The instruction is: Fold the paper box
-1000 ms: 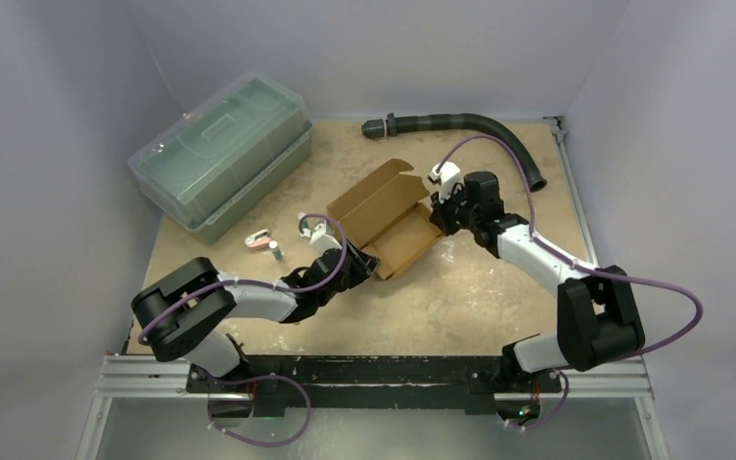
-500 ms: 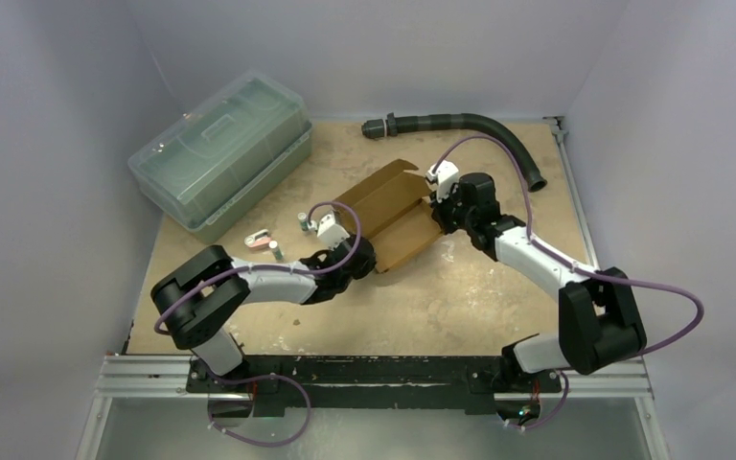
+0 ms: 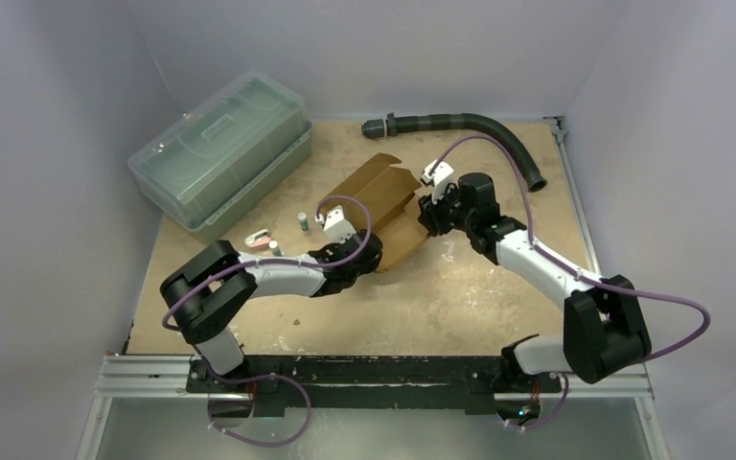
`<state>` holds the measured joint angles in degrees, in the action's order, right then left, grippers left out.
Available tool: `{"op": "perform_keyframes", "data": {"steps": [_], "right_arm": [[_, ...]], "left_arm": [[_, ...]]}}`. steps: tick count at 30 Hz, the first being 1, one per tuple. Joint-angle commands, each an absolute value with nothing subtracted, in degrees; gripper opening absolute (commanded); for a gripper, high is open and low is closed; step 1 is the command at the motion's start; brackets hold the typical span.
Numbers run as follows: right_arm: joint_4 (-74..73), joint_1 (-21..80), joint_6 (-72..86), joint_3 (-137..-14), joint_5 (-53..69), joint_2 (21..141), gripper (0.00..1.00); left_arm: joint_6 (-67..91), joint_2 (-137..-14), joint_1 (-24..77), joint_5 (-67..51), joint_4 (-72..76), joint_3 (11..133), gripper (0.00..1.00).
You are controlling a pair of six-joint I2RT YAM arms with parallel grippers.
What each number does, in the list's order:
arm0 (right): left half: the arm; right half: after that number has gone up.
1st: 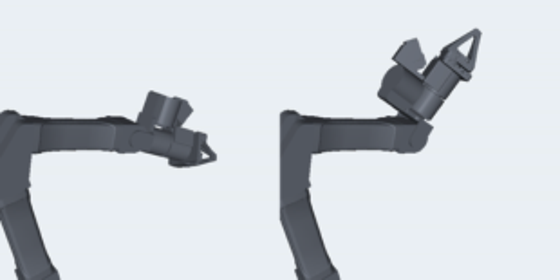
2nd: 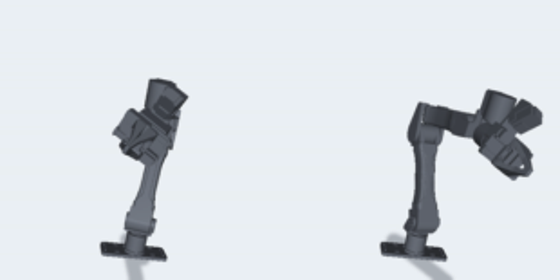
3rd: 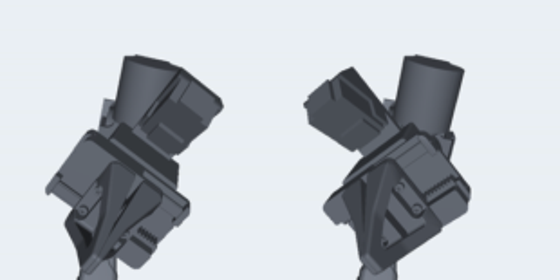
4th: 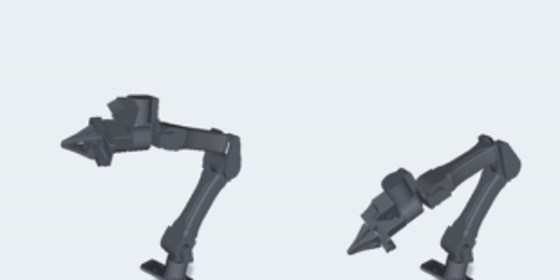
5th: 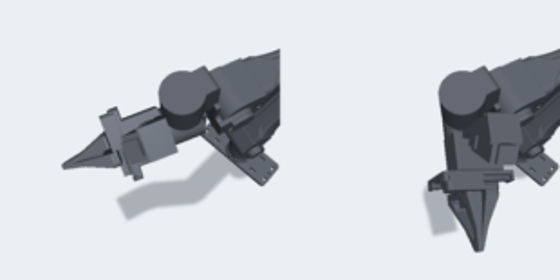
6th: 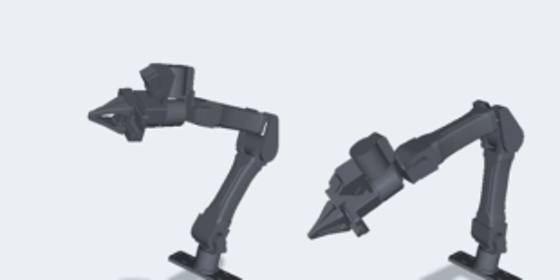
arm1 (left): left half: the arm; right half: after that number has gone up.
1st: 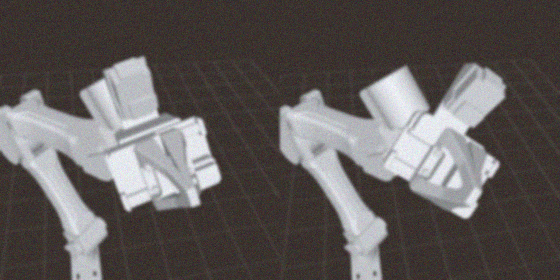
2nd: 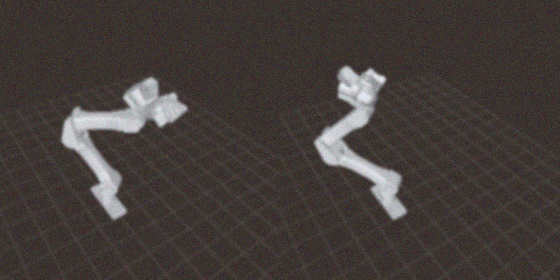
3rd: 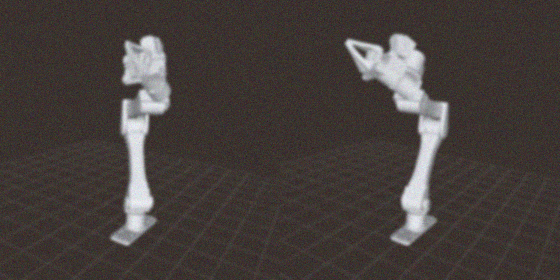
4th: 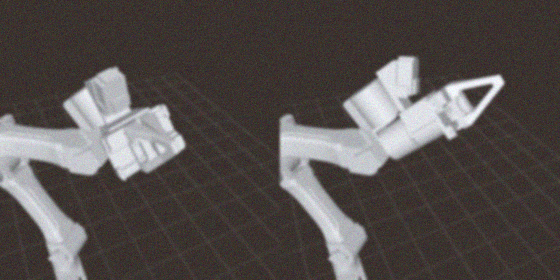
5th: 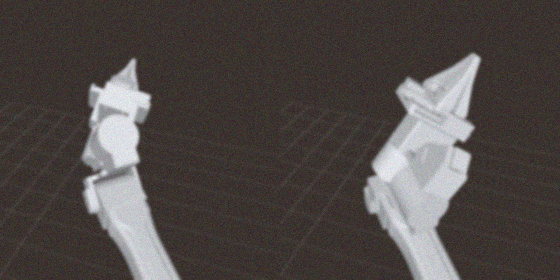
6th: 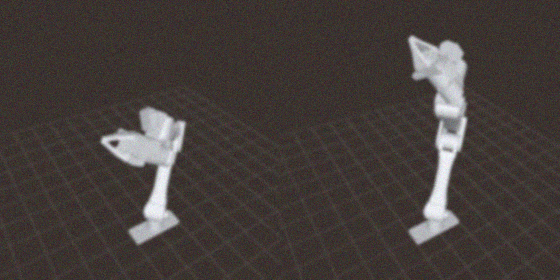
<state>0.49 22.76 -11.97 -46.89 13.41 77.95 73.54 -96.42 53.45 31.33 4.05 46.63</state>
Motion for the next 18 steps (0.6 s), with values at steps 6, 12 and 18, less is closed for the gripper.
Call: {"op": "perform_keyframes", "data": {"steps": [6,12,18], "right_arm": [[-1.3,24.0,-13.1,-47.8,18.4,73.7,0.56],[-0.9,24.0,-13.3,-48.5,11.9,78.9,0.47],[-1.1,24.6,-14.7,-48.9,6.7,82.7,0.28]], "left_arm": [[64.7,-97.0,53.9,34.3,1.6,48.0,0.00],[63.4,-95.8,53.9,33.8,0.1,49.1,0.00],[64.2,-95.1,54.2,32.5,0.1,49.1,0.00]]}}
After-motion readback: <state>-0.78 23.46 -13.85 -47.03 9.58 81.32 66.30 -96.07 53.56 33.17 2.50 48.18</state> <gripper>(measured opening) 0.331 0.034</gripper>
